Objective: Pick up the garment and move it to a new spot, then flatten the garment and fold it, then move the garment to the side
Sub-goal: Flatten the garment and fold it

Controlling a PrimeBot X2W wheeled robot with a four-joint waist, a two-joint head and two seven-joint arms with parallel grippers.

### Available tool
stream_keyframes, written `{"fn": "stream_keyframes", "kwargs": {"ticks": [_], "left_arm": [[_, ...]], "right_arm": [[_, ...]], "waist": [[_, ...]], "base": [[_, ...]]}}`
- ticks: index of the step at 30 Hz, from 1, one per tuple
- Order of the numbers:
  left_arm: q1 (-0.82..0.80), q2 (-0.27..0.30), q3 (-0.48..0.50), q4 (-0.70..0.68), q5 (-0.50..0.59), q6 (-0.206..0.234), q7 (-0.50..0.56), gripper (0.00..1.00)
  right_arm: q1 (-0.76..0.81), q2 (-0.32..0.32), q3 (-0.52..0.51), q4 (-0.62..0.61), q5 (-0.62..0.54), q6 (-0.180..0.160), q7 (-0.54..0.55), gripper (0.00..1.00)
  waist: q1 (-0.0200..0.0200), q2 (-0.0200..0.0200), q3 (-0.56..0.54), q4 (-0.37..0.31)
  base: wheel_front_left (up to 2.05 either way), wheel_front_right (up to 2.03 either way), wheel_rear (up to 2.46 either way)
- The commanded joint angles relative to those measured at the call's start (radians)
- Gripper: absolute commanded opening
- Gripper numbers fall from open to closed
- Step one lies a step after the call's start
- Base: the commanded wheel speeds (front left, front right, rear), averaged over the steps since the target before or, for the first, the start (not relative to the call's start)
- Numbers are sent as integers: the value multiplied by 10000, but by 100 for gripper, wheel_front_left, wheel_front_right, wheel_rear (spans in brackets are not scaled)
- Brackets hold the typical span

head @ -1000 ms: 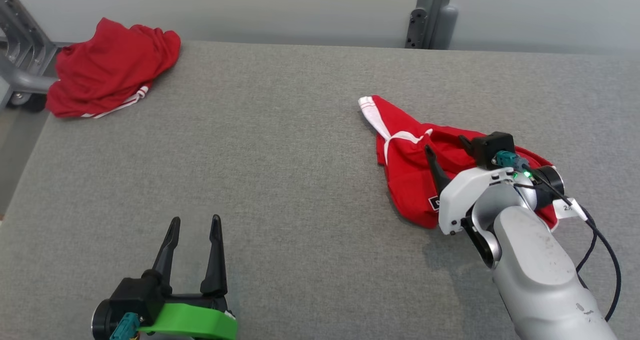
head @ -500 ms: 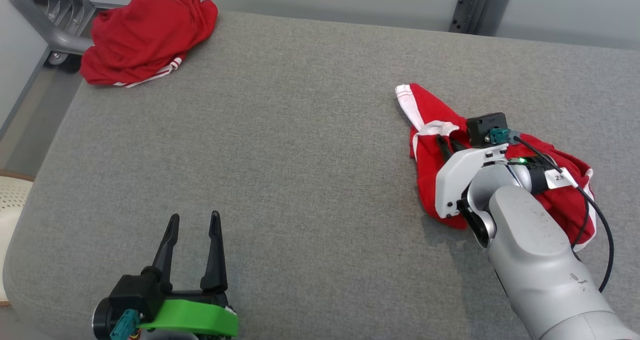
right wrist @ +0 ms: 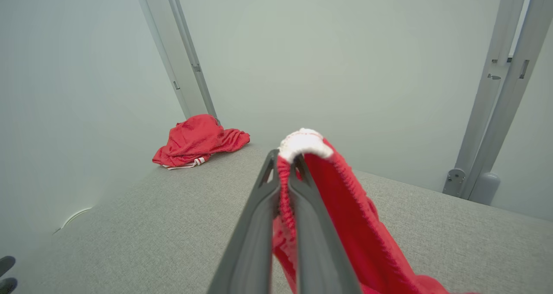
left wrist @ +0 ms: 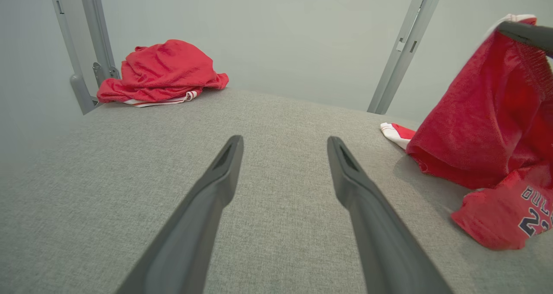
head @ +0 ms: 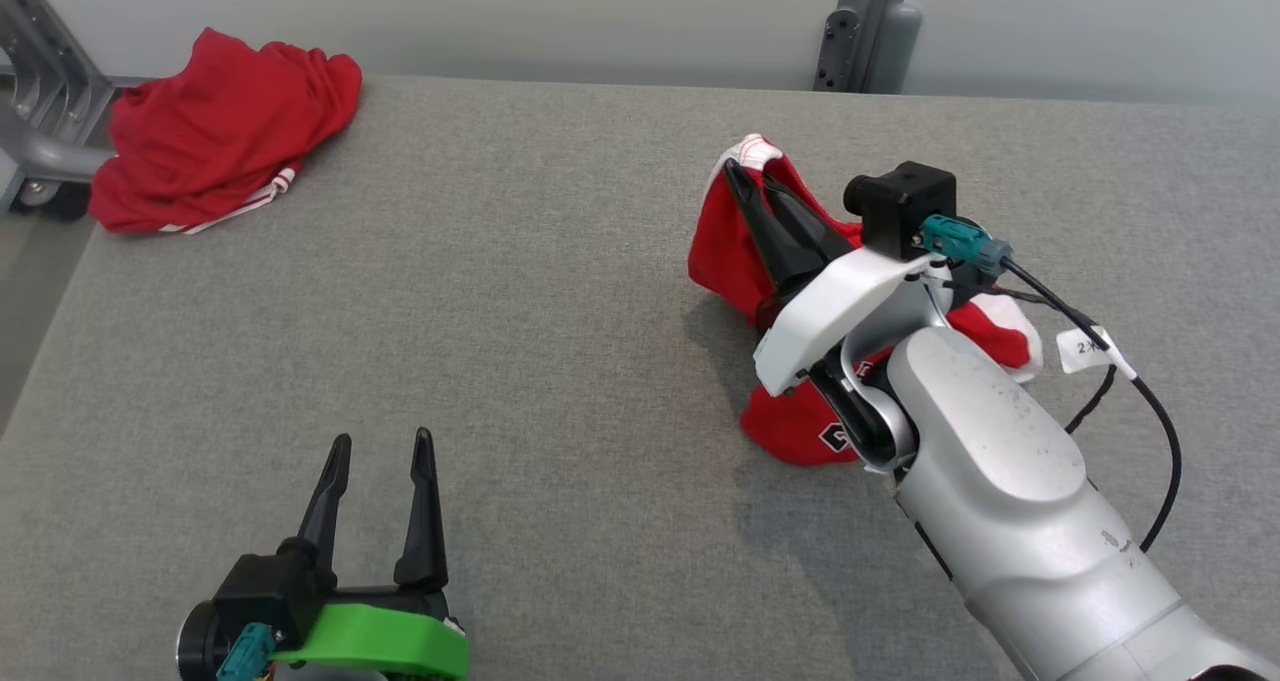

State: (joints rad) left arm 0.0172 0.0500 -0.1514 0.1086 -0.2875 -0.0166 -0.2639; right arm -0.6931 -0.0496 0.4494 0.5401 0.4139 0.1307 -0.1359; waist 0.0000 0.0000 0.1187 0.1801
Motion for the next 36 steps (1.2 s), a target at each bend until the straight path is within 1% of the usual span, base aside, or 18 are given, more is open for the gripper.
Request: {"fn": "stream_keyframes", "kwargs": {"ticks": [1,4,7,8,11,14,16,20,26,29,32,36], "left_arm": [[120,10,47,15,156,-26,-9,100],[174,10,96,3,178,-56,-7,100],[233,10,118,-21,191,-72,-7,100],[270,11,156,-39,231,-84,-7,100],[245,11,156,-40,264,-106,-7,100],[131,11,153,-9,304,-154,-9,100],[54,11,120,22,323,-176,-9,100],[-21,11,67,61,333,-215,-9,100],[62,11,36,118,354,-249,-9,100],[103,11,23,145,363,-249,-9,100],[156,11,2,164,372,-255,-9,100],[251,11,0,184,405,-266,-7,100]], "right_arm": [[333,-31,13,-284,141,1,-57,0],[816,-145,-208,-909,265,1,-42,0],[1674,-323,-653,-1519,456,1,93,0],[2601,-635,-1361,-2022,512,1,248,0],[3338,-918,-2075,-2238,458,1,376,0],[3787,-1180,-2791,-2113,305,2,405,0],[3960,-1293,-3027,-1970,198,2,431,0],[4259,-1481,-3141,-1825,173,2,542,0],[4860,-1809,-2806,-1569,31,1,648,0],[5108,-1894,-2683,-1280,-79,1,548,0],[5218,-1980,-2784,-909,-234,-1,356,0],[5221,-1896,-2906,-347,-405,-1,-47,0]], "waist": [[0,0,-273,-358],[0,0,-364,-615],[0,0,-393,-847],[0,0,-361,-1079],[0,0,-274,-1280],[0,0,-174,-1432],[0,0,-123,-1483],[0,0,-87,-1509],[0,0,-99,-1519],[0,0,-146,-1534],[0,0,-202,-1546],[0,0,-268,-1578]], "base": [[0,0,0],[0,0,0],[0,0,0],[0,0,0],[0,0,0],[0,0,0],[0,0,0],[0,0,0],[0,0,0],[0,0,0],[0,0,0],[0,0,0]]}}
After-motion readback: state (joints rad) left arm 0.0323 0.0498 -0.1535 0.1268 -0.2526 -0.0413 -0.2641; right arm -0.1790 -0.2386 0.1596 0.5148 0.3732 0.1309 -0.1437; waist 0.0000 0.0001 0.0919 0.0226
